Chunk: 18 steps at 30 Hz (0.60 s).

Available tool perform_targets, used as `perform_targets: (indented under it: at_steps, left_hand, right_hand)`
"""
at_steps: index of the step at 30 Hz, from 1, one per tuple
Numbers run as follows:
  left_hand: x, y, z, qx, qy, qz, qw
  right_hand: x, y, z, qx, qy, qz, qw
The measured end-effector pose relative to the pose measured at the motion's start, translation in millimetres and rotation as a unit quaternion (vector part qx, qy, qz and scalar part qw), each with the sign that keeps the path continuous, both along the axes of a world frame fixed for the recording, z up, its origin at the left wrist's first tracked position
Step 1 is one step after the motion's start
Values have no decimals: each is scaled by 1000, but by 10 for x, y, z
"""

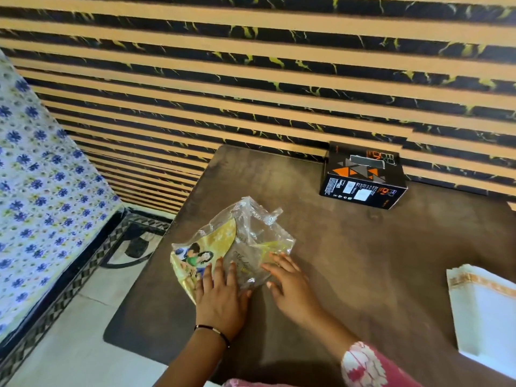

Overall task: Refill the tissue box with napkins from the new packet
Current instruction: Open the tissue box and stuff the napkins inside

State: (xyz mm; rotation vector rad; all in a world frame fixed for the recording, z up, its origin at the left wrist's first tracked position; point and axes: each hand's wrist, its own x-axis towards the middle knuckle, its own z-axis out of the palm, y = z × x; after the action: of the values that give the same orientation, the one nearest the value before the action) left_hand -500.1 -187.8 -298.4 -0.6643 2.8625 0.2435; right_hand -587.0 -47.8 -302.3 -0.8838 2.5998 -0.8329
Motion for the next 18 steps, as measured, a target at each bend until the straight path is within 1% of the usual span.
perform_targets:
  at_steps: [2, 4, 7, 11, 14, 16, 18]
  left_hand:
    - [-71, 58, 16, -2, 36, -25, 999]
    - [-169, 158, 68, 23, 66, -57, 996]
    - [-445, 389, 139, 47, 120, -108, 986]
    - [-900, 733, 230, 97, 148, -159, 971]
    - [-1242, 955, 311, 125, 155, -167, 966]
    - [-1486, 1077, 352, 151, 167, -161, 961]
    - [-1736, 1167, 401, 172, 161, -152, 960]
  right_hand:
    - [-39, 173, 18, -58, -27, -56, 996]
    - [-106, 373, 34, -89, -35, -109, 989]
    - [-253, 726, 151, -64, -39, -158, 985]
    - [-550, 1192, 325, -30, -38, -203, 978]
    - [-829, 1486, 471, -42, -45, -250, 966]
    - [-1028, 1651, 578, -46, -63, -286, 955]
    - [-1233, 1762, 664, -56, -79, -319, 943]
